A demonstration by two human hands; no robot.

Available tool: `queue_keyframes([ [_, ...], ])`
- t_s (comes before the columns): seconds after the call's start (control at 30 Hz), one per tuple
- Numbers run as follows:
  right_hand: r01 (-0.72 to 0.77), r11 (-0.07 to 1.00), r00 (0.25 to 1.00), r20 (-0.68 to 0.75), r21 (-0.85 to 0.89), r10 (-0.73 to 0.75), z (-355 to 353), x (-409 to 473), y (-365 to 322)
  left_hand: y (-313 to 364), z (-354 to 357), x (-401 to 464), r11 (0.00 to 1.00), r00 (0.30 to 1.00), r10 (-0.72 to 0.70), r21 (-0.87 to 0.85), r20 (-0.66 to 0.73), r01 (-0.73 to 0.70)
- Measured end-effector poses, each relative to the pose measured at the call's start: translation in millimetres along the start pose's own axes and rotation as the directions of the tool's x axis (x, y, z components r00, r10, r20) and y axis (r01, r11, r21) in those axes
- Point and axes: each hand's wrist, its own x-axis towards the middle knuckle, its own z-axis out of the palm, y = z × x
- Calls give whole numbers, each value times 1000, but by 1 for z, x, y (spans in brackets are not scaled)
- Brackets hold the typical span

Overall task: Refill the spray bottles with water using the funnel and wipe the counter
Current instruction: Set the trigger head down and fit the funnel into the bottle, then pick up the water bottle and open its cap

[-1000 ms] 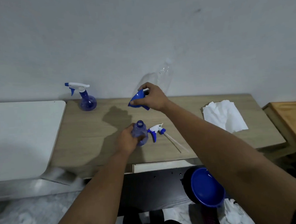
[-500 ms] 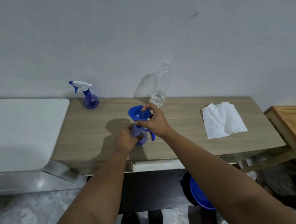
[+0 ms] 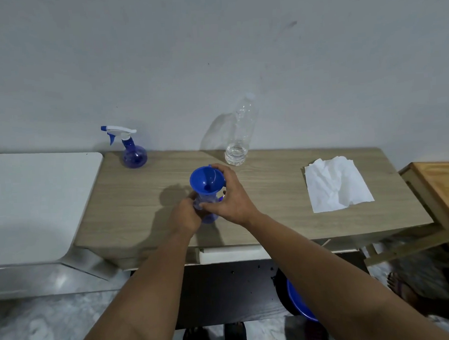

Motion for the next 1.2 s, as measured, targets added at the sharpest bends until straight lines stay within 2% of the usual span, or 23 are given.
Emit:
queue_keyframes([
  [0.13, -1, 1000, 999, 38, -1, 1, -7, 1, -2, 8, -3, -2, 1000, 1000, 14, -19, -13, -15],
  [0.23, -57, 998, 998, 32, 7, 57, -15, 1, -6, 11, -2, -13, 978, 999, -36, -205, 27, 41],
  [0.27, -71, 997, 997, 12, 13, 71, -18, 1, -7, 11, -1, -19, 979, 994, -111, -174, -16, 106],
  [0.33, -84, 996, 995, -50, 29, 86, -28, 2, -10, 8, 3, -36, 965, 954, -251, 28, -164, 259],
  [0.37, -85, 995, 992, -94, 47, 89, -34, 5, -10, 5, 6, -47, 949, 942, -272, 110, -197, 296],
  [0.43, -76, 993, 974, -207, 86, 92, -48, 12, -11, 0, 16, -66, 911, 955, -248, 296, -165, 288],
  [0.5, -65, 994, 950, -299, 83, 87, -65, 20, -14, 2, 33, -77, 906, 971, -229, 351, -67, 238],
  [0.6, -96, 995, 923, -375, -5, 87, -93, 39, -23, 28, 66, -74, 970, 981, -162, 200, 105, 138],
  [0.67, -110, 992, 913, -402, -69, 74, -116, 58, -33, 63, 85, -58, 989, 978, -140, -27, 153, 146],
  [0.73, -114, 985, 908, -416, -126, 52, -136, 78, -45, 97, 98, -33, 964, 987, -118, -224, 107, 140],
  [0.83, -121, 969, 910, -414, -215, 22, -157, 109, -59, 140, 105, 6, 930, 993, -117, -351, 3, 110],
  [0.97, -118, 938, 941, -337, -327, 1, -166, 143, -62, 180, 107, 65, 921, 980, -136, -383, -146, 70],
  [1.07, -68, 911, 975, -220, -406, -25, -165, 165, -56, 199, 103, 107, 890, 964, -124, -456, -236, 3],
  [1.2, -56, 865, 992, -123, -498, -7, -166, 187, -48, 199, 96, 143, 898, 942, -101, -436, -321, -52],
])
